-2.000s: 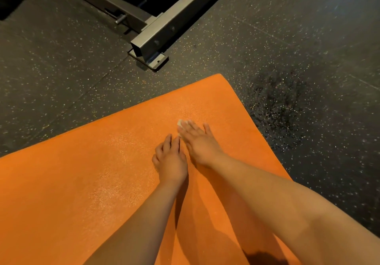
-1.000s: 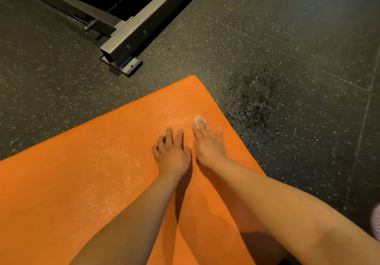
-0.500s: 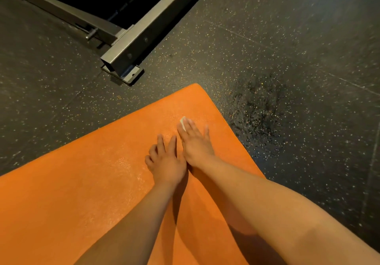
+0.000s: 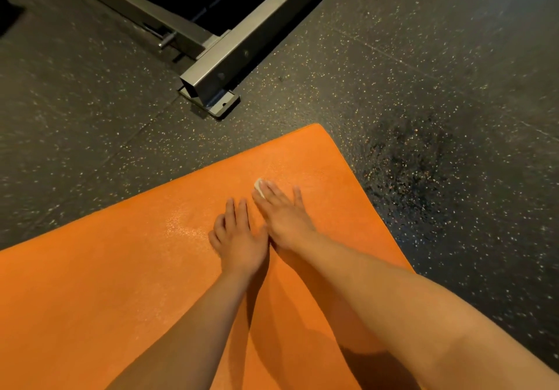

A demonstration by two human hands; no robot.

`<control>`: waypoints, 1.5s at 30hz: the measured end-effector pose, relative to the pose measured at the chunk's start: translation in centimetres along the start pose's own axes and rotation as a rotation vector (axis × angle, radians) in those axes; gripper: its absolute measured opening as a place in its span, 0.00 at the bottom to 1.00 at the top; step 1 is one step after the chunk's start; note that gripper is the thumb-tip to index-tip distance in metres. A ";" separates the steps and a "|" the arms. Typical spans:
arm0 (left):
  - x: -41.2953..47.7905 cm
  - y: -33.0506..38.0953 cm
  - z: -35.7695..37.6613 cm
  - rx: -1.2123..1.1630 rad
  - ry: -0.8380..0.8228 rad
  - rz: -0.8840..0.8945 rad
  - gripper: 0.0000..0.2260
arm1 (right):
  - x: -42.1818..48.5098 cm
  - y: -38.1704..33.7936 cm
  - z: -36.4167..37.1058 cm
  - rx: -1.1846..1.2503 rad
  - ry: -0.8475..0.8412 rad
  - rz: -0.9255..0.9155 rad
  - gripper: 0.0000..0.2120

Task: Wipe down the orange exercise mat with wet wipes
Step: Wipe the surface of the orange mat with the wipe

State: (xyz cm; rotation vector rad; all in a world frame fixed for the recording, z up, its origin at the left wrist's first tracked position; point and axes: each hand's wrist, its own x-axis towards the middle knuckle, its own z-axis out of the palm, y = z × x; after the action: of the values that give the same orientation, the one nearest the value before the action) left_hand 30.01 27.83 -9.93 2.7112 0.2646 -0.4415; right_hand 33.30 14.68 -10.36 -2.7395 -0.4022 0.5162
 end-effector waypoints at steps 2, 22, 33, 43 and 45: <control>0.0 -0.6 -0.1 -0.012 -0.027 0.017 0.32 | -0.2 1.5 -0.2 -0.031 0.028 0.051 0.39; 0.7 0.9 -0.3 -0.056 -0.079 -0.071 0.28 | 0.4 -0.9 0.5 0.133 0.176 0.265 0.34; 2.8 2.9 -0.2 0.064 -0.018 0.009 0.26 | -0.2 6.9 -1.8 0.113 0.322 0.691 0.34; 6.3 5.4 -0.8 0.102 -0.031 0.048 0.29 | 1.6 7.0 -2.7 0.057 0.276 0.566 0.34; 6.4 5.4 -0.7 0.103 -0.041 0.036 0.29 | 1.7 8.5 -3.2 0.116 0.312 0.704 0.34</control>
State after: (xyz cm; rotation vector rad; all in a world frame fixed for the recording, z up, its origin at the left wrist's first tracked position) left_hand 37.45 23.98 -9.66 2.7985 0.1865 -0.5124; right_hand 37.86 6.71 -11.12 -2.7221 0.6670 0.2427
